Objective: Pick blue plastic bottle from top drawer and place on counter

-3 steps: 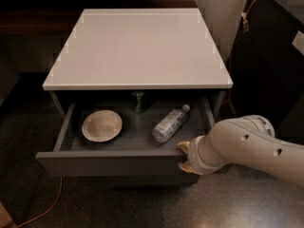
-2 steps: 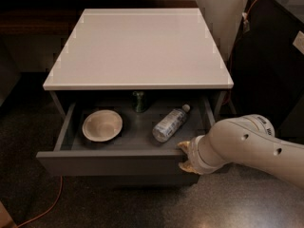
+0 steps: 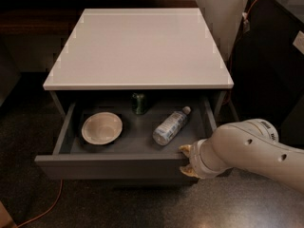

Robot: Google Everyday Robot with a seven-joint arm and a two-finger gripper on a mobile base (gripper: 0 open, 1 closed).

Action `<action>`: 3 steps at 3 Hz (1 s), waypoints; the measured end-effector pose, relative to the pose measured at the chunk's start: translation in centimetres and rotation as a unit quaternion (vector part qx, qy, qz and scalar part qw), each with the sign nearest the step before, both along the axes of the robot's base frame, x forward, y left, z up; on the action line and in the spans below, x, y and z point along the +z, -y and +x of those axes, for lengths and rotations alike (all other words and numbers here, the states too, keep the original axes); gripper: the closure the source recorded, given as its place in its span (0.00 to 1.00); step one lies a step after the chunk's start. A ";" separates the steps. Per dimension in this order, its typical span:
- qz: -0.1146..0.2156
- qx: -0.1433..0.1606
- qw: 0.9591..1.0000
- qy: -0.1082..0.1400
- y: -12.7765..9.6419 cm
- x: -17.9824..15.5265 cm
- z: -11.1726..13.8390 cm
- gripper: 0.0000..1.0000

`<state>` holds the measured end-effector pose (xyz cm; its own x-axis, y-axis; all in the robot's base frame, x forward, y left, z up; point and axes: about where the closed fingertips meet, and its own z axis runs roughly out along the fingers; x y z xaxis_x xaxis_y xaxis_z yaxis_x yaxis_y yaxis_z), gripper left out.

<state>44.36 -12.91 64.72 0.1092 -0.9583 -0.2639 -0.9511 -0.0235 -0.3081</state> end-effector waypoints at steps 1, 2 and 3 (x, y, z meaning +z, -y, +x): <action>0.000 0.000 1.000 0.000 0.0 0.0 0.0 0.58; 0.000 0.000 1.000 0.000 0.0 0.0 0.0 0.26; -0.001 0.001 1.000 0.003 0.0 0.5 0.0 0.00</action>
Offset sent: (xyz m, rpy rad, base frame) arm -0.0348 -0.0074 0.0347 -0.0370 -0.0549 -0.0092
